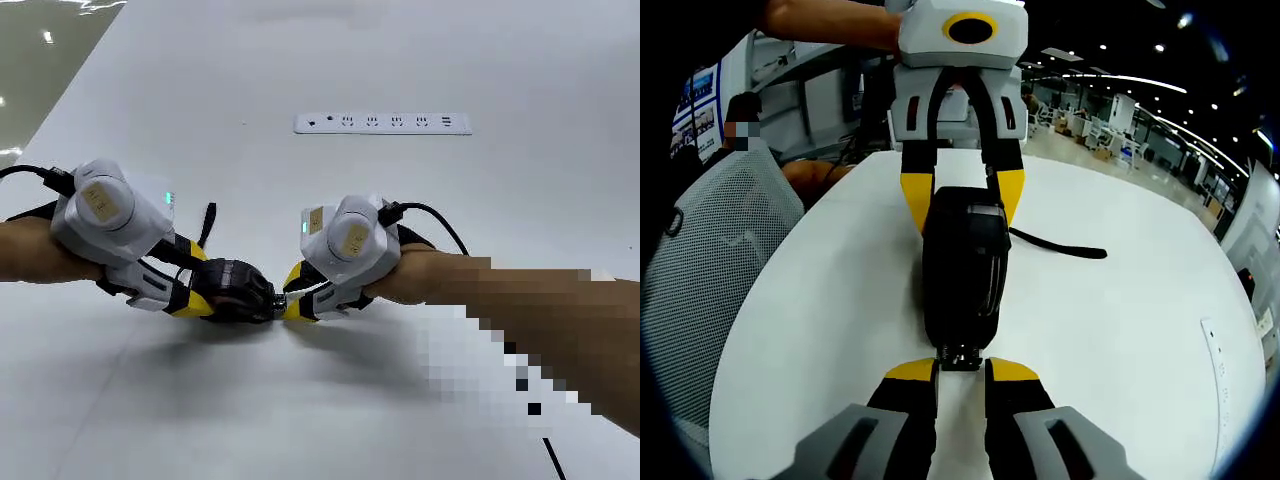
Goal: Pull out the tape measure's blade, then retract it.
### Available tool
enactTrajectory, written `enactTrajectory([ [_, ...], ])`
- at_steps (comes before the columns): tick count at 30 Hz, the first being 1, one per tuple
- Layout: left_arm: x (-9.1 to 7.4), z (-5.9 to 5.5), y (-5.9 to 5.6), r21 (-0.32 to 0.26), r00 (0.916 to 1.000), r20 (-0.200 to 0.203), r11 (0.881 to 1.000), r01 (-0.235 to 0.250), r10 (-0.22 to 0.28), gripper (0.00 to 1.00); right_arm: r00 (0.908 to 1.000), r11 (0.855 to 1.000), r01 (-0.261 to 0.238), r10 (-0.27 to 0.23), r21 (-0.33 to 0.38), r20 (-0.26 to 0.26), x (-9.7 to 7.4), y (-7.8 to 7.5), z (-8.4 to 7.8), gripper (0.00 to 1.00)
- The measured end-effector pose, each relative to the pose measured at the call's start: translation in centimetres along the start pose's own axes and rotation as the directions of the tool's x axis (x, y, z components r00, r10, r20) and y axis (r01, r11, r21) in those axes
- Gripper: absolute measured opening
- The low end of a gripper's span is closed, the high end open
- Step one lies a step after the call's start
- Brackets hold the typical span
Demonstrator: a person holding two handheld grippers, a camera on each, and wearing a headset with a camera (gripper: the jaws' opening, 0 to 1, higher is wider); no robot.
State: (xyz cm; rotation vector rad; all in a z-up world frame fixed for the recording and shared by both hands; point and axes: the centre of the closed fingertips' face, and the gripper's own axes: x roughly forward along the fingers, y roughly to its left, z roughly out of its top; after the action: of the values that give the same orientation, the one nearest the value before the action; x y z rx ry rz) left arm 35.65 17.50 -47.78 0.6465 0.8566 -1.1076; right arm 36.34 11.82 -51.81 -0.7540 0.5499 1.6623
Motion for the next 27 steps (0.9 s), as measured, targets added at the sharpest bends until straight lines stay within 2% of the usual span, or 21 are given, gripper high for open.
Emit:
enactTrajectory([
  [11, -0.02, -0.13, 0.17, 0.002, 0.9999, 0.011, 1.0, 0.006, -0.006, 0.25, 1.0, 1.0, 0.006, -0.006, 0.007, 0.005, 0.54, -0.09, 0.02, 0.11],
  [27, 0.03, -0.15, 0.14, -0.001, 0.9999, -0.006, 1.0, 0.013, -0.013, 0.24, 1.0, 1.0, 0.007, -0.007, 0.005, 0.005, 0.36, -0.03, -0.14, 0.09],
])
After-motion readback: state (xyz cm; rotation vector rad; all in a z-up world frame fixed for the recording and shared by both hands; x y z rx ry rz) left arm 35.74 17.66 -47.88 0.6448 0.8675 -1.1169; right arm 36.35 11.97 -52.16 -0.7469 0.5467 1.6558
